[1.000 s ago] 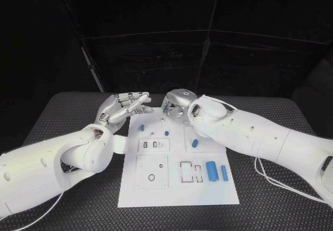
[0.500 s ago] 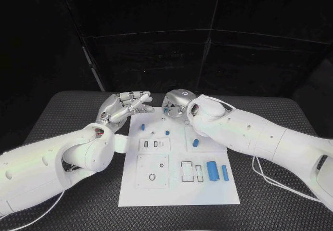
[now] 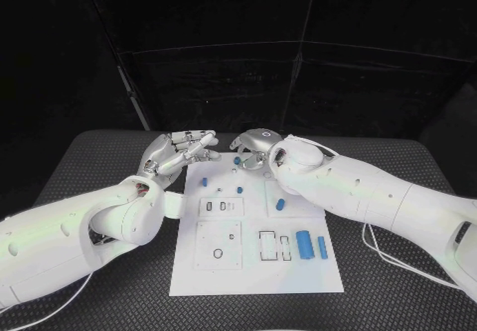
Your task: Assemble the parts on the task board
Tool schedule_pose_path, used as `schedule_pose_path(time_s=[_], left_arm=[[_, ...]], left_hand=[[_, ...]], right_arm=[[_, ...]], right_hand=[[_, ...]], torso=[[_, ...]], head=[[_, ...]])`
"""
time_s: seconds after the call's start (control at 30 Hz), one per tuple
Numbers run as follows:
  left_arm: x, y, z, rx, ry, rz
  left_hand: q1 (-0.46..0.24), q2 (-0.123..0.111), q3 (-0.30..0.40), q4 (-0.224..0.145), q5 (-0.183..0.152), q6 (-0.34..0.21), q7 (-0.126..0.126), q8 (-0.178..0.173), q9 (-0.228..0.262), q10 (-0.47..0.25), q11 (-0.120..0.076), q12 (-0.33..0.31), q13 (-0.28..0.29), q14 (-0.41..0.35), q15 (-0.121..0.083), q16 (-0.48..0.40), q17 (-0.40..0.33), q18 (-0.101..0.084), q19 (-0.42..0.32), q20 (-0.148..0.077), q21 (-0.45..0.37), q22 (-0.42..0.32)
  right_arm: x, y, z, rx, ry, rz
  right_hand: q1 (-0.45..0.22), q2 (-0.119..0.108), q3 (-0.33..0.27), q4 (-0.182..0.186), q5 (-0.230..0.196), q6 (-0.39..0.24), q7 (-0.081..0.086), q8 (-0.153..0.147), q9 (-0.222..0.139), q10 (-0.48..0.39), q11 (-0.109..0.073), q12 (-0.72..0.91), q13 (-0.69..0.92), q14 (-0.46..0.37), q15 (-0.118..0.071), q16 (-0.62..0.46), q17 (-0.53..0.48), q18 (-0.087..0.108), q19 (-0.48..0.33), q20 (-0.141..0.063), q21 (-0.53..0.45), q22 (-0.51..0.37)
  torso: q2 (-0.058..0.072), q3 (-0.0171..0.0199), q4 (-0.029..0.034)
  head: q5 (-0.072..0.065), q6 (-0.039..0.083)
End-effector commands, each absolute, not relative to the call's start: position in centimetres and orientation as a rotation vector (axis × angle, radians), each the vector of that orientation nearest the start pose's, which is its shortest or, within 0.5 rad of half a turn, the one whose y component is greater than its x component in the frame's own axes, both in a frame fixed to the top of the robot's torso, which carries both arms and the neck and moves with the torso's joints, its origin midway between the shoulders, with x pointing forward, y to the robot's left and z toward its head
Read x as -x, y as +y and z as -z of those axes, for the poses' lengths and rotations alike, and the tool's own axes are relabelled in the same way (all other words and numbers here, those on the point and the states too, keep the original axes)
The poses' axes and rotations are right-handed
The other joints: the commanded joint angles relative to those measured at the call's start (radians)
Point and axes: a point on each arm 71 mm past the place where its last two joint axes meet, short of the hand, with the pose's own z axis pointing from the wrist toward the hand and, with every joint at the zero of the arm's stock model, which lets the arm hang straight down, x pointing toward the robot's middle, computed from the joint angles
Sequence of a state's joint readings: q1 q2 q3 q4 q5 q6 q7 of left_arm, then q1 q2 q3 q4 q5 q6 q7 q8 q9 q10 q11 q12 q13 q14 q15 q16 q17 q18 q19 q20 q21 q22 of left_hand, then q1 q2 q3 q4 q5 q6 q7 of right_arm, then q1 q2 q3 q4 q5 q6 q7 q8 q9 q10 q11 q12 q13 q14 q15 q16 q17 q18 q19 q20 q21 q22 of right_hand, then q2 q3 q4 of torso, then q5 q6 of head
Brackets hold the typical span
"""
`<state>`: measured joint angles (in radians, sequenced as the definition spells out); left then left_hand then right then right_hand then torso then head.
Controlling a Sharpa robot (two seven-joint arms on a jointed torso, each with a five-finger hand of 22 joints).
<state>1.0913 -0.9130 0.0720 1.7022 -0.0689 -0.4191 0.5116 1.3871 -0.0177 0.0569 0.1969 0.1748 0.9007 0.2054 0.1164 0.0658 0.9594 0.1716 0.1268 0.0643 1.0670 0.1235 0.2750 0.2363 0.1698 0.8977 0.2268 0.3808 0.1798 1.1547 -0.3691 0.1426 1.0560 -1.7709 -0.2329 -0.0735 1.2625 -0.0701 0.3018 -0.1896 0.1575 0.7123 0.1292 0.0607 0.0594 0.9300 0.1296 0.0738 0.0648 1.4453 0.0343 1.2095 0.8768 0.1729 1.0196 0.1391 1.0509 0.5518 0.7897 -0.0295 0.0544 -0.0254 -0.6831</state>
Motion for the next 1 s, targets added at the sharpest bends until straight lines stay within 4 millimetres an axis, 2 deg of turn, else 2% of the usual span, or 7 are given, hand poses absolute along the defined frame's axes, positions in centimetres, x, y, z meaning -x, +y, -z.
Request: schedule_pose_path(time_s=[0.03, 0.23, 0.5, 0.67, 0.73, 0.87, 1.0], left_arm=[[-45.3, 19.9, 16.1, 1.027, 1.265, 1.642], [-45.4, 20.3, 16.1, 1.029, 1.261, 1.632], [-45.5, 20.8, 16.2, 1.03, 1.258, 1.62], [-45.6, 20.9, 16.2, 1.032, 1.259, 1.619], [-45.6, 20.8, 16.3, 1.032, 1.259, 1.619], [-45.7, 20.8, 16.3, 1.032, 1.26, 1.619], [-45.8, 20.8, 16.4, 1.033, 1.26, 1.618]], left_hand=[[0.011, 0.0, 0.001, -0.004, -0.006, 0.0, 0.002, -0.005, -0.002, -0.006, 0.001, -0.007, -0.001, -0.006, -0.001, -0.005, 0.001, 0.011, -0.003, 0.004, -0.004, -0.001], [0.011, 0.0, 0.001, -0.004, -0.006, 0.0, 0.002, -0.005, -0.002, -0.007, 0.001, -0.007, -0.001, -0.007, -0.001, -0.006, 0.001, 0.011, -0.003, 0.004, -0.004, -0.001], [0.011, 0.0, 0.0, -0.005, -0.006, -0.001, 0.002, -0.006, -0.002, -0.007, 0.002, -0.008, -0.001, -0.007, 0.0, -0.006, 0.001, 0.011, -0.003, 0.004, -0.004, -0.001], [0.011, 0.0, 0.0, -0.005, -0.006, 0.0, 0.002, -0.006, -0.001, -0.007, 0.002, -0.008, -0.001, -0.007, 0.0, -0.007, 0.001, 0.011, -0.003, 0.004, -0.004, -0.001], [0.011, 0.0, 0.0, -0.005, -0.006, 0.0, 0.002, -0.006, -0.001, -0.007, 0.002, -0.008, -0.001, -0.007, 0.0, -0.007, 0.001, 0.011, -0.003, 0.004, -0.004, -0.001], [0.011, 0.0, 0.0, -0.005, -0.006, 0.0, 0.002, -0.006, -0.001, -0.007, 0.002, -0.008, -0.001, -0.007, 0.0, -0.007, 0.001, 0.011, -0.003, 0.004, -0.004, -0.001], [0.011, 0.0, 0.0, -0.005, -0.006, 0.0, 0.002, -0.006, -0.001, -0.007, 0.002, -0.008, -0.001, -0.007, 0.0, -0.007, 0.001, 0.01, -0.003, 0.004, -0.004, -0.001]], right_arm=[[-55.5, -7.9, 16.7, 0.344, 1.466, -0.594], [-55.0, -9.4, 15.8, 0.291, 1.406, -0.627], [-53.6, -15.5, 15.1, 0.134, 1.487, -0.62], [-53.1, -19.5, 15.5, 0.008, 1.622, -0.573], [-53.0, -20.4, 15.7, -0.02, 1.66, -0.552], [-52.8, -21.8, 16.1, -0.058, 1.72, -0.507], [-53.1, -22.3, 16.4, -0.073, 1.749, -0.475]], right_hand=[[0.015, -0.001, -0.03, 0.015, -0.001, -0.042, -0.005, -0.006, -0.002, -0.026, 0.002, 0.007, 0.001, -0.005, 0.003, -0.014, -0.019, 0.013, -0.003, 0.001, -0.017, -0.02], [0.035, 0.006, -0.072, 0.046, 0.023, 0.083, 0.02, 0.013, 0.01, 0.013, -0.011, 0.053, 0.005, 0.011, -0.007, 0.008, 0.017, 0.009, 0.036, -0.007, -0.006, -0.001], [0.004, 0.009, -0.108, 0.108, 0.058, 0.219, 0.044, 0.048, 0.02, 0.196, -0.033, 0.147, 0.024, 0.042, -0.022, 0.082, 0.134, -0.014, 0.119, -0.019, 0.072, 0.126], [-0.033, -0.052, -0.186, 0.171, 0.103, 0.223, 0.007, 0.052, 0.015, 0.434, -0.085, 0.323, 0.147, 0.067, -0.066, 0.169, 0.278, -0.035, 0.189, -0.058, 0.146, 0.247], [-0.035, -0.063, -0.231, 0.204, 0.109, 0.216, 0.004, 0.054, 0.013, 0.468, -0.088, 0.468, 0.291, 0.08, -0.068, 0.214, 0.361, -0.045, 0.218, -0.063, 0.179, 0.304], [0.058, -0.056, -0.368, 0.362, 0.122, 0.187, 0.018, 0.09, 0.014, 0.432, -0.081, 1.028, 0.909, 0.09, -0.052, 0.284, 0.492, -0.06, 0.245, -0.053, 0.227, 0.379], [0.096, -0.07, -0.393, 0.439, 0.12, 0.162, 0.026, 0.111, 0.013, 0.468, -0.066, 1.2, 1.118, 0.098, -0.046, 0.306, 0.544, -0.062, 0.256, -0.044, 0.247, 0.413]], torso=[[0.001, 0.0007, 0.0002], [-0.001, 0.0014, -0.0023], [-0.008, 0.0056, -0.0167], [-0.01, 0.0083, -0.0244], [-0.011, 0.0093, -0.0261], [-0.01, 0.009, -0.0252], [-0.008, 0.0094, -0.0244]], head=[[0.001, 0.003], [0.001, 0.008], [-0.004, 0.015], [-0.004, 0.016], [-0.006, 0.016], [-0.013, 0.016], [-0.014, 0.015]])
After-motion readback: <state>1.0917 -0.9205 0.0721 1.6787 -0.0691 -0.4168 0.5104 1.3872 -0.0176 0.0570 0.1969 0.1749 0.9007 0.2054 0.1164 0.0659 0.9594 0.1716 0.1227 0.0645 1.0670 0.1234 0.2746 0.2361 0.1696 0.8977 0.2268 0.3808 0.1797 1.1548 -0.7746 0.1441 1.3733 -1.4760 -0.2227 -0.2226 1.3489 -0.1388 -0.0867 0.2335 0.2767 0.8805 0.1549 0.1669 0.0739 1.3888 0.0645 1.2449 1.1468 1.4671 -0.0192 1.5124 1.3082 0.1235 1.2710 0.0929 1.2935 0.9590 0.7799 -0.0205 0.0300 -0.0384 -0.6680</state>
